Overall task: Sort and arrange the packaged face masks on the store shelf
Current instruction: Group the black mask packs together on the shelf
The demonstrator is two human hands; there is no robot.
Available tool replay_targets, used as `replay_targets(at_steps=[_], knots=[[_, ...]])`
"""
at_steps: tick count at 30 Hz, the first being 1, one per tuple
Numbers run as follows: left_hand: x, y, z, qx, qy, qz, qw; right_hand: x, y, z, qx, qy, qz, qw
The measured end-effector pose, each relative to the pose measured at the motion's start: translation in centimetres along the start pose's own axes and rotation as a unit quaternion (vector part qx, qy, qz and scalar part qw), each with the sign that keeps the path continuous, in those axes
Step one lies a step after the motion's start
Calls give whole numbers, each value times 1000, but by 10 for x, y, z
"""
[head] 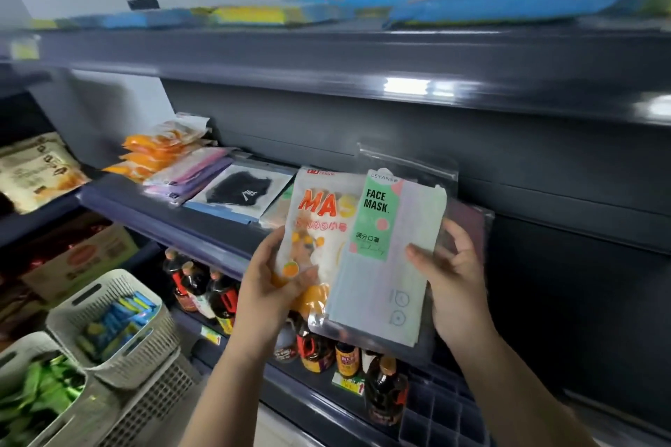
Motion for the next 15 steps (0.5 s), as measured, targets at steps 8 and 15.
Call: replay_targets(at_steps=[8, 15], knots=[[-37, 8, 91, 5, 30, -21, 999, 15, 39, -92, 3, -18, -21, 1000], [-73, 5, 164, 19, 67, -36, 997, 26, 70, -150, 4, 7, -10, 1000]])
Point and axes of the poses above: each hand's wrist, its own x-axis away from the middle knuckle, its own z-axis out of the back of the hand, y = z × x, the point moved 3 cm from there along -x, towards the middle knuckle, and after that the axes turned 11 degrees about y, right-handed, at the moved point
